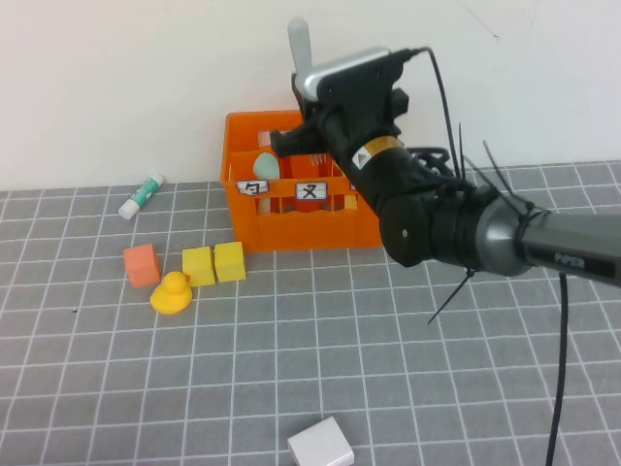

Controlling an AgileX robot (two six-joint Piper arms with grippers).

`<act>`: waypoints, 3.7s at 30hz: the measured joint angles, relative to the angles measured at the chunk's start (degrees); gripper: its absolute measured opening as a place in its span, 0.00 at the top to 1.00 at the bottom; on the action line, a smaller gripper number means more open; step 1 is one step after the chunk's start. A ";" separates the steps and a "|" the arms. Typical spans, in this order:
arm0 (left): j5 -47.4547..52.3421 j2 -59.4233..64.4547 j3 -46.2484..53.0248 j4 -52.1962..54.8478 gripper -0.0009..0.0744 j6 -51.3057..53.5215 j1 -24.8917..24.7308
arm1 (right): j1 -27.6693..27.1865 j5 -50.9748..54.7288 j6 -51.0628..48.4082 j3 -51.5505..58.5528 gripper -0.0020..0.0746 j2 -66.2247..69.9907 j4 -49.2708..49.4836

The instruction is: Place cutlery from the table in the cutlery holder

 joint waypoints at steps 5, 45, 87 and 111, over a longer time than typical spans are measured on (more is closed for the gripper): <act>0.00 0.00 0.00 0.00 0.99 0.00 0.00 | -0.29 -0.95 0.15 -0.17 0.77 1.77 0.27; 0.00 0.00 0.00 0.00 0.99 0.22 0.00 | -0.27 21.39 11.35 14.56 0.85 -18.92 -7.12; 0.00 0.00 0.00 0.00 0.99 0.05 0.00 | -0.27 34.28 6.44 72.56 0.98 -83.24 -21.92; 0.00 0.00 0.00 0.00 0.99 0.19 0.00 | -5.61 52.79 2.68 73.86 0.98 -96.33 -22.23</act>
